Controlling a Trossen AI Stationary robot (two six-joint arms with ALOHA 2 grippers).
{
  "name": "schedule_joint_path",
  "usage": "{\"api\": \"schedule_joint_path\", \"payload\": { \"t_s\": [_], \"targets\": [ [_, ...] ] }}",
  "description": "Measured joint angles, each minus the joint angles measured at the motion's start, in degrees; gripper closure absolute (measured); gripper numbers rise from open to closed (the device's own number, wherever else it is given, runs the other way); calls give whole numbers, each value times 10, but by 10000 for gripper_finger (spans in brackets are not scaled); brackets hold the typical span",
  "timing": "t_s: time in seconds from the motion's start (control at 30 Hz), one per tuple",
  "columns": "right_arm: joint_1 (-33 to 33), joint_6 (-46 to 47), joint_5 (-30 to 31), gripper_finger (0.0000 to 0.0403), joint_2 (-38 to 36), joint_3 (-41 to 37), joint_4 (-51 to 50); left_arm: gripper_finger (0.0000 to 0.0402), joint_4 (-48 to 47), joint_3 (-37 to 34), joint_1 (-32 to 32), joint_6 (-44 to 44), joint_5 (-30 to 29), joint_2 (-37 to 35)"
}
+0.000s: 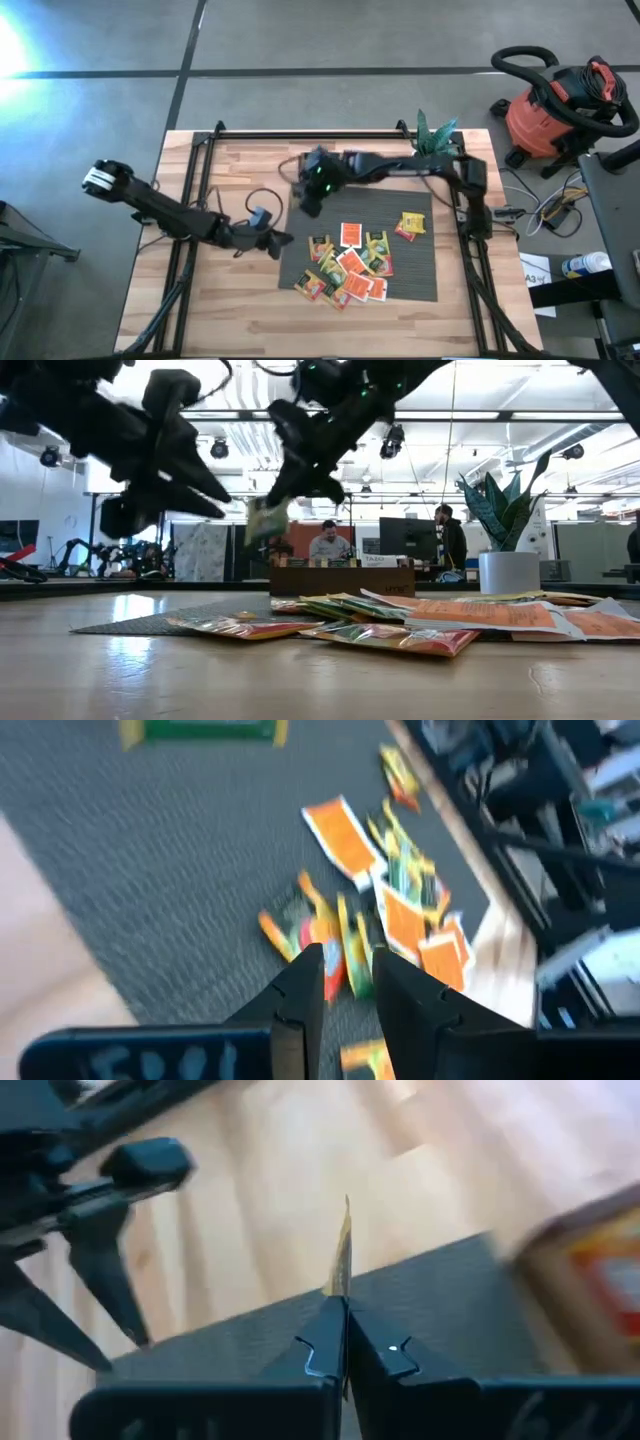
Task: Pick & Place Tea
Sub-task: Put the yellow tea bag into the middle section of the wooden organizer
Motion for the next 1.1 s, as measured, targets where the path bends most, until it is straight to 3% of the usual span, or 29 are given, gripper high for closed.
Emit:
{"api": "schedule_joint_path", "payload": {
  "t_s": [0.2, 0.4, 0.7, 1.1],
  "targets": [
    [-90, -34, 24, 394, -47, 0, -28, 317, -64, 0, 1, 4, -75, -78],
    [-150, -108, 32, 394, -31, 0, -76, 317, -93, -1, 1, 9, -108, -119],
    [-171, -187, 30, 394, 20, -2, -100, 317, -92, -1, 1, -1, -123, -122],
    [-189, -204, 29, 394, 23, -22, -100, 317, -94, -1, 1, -6, -155, -122]
  ]
}}
